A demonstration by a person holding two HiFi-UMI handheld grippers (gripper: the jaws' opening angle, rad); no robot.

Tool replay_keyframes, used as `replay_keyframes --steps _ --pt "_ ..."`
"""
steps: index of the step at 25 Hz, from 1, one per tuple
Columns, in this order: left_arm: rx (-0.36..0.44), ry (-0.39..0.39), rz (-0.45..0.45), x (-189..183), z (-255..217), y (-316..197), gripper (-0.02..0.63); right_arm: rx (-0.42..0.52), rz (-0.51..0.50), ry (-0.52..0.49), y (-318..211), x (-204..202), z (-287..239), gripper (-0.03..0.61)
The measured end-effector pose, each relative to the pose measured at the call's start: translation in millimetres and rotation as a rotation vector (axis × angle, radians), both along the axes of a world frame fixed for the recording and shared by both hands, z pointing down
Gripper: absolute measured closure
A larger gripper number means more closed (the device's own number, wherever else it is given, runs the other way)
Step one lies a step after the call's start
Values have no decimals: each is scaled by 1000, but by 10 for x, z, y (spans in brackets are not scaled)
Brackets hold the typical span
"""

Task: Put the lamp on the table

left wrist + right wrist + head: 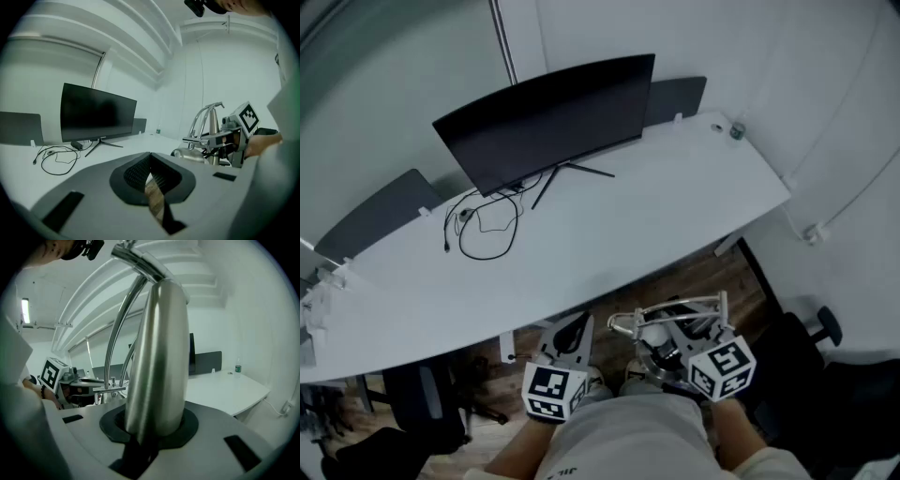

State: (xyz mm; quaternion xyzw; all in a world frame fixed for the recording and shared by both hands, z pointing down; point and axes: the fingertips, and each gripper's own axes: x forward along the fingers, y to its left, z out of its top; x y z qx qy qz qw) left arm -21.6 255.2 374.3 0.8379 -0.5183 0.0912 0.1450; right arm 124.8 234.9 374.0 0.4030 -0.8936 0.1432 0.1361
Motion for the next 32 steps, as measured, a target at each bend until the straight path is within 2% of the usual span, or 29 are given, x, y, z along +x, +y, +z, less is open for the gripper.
replay_keyframes --steps 17,32 --pt "6 5 -8 144 39 -11 611 -12 -5 -19 -49 119 -3 477" --pt "18 -19 -46 614 -1 -187 611 -4 -53 -22 -238 572 25 476"
